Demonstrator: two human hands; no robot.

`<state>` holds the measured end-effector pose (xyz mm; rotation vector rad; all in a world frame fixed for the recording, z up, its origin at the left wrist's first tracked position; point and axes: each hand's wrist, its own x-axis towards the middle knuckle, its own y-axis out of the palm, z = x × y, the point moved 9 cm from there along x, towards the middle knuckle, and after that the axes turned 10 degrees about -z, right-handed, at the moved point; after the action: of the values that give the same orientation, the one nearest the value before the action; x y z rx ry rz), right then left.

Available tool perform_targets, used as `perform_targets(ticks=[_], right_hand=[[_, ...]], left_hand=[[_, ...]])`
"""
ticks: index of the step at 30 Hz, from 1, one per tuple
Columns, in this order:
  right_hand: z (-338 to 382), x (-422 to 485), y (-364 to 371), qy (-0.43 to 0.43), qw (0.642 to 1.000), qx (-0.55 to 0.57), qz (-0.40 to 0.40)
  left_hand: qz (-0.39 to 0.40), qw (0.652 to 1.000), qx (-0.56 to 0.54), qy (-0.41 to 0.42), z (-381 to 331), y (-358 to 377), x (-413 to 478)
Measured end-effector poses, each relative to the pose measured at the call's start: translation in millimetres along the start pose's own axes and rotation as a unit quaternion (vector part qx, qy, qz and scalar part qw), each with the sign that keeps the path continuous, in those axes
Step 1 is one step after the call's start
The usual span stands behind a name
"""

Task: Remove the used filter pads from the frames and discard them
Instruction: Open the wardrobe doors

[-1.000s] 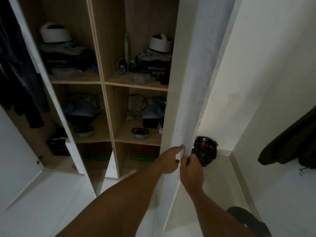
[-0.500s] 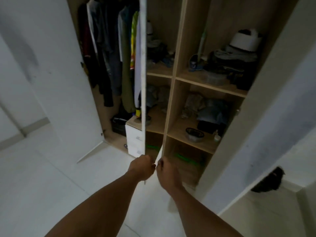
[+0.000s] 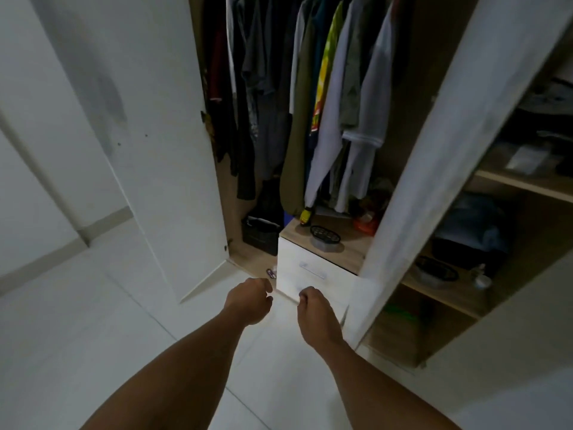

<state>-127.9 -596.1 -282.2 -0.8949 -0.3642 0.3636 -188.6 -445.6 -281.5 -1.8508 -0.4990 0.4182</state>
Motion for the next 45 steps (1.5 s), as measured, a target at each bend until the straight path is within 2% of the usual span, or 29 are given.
perform_targets(ticks=[5, 10, 15, 21, 28, 33, 38, 41, 45], right_hand=[[-3, 46, 17, 0.063, 0.998, -0.002, -0.025], [-27, 85, 27, 0.104, 0.993, -0.033, -0.045], [-76, 125, 71, 0.152, 0.987, -0.026, -0.04], [-139, 178, 151, 0.21, 0.977, -0.023, 0.002], [-231, 223, 272, 0.312, 0.949, -0.017, 0.035], [-309, 232, 370, 0.368, 0.929, 0.016, 0.037], [-386, 257, 462, 0.357, 0.932, 0.004, 0.062], [-425, 273, 513, 0.359, 0.927, -0.003, 0.106], [-461, 295, 556, 0.304, 0.941, -0.039, 0.142]], left_hand=[[0.019, 0.999, 0.005, 0.03, 28, -8, 59], [0.034, 0.997, 0.002, 0.075, 26, 8, 119], [0.074, 0.992, 0.004, 0.104, 17, 54, 183], [0.137, 0.982, 0.03, 0.127, 19, 120, 259], [0.208, 0.97, 0.029, 0.126, 39, 249, 354], [0.277, 0.95, 0.055, 0.131, 69, 392, 373], [0.304, 0.937, 0.055, 0.166, 82, 522, 411], [0.299, 0.932, 0.053, 0.196, 82, 587, 434], [0.303, 0.922, 0.058, 0.235, 78, 653, 459]])
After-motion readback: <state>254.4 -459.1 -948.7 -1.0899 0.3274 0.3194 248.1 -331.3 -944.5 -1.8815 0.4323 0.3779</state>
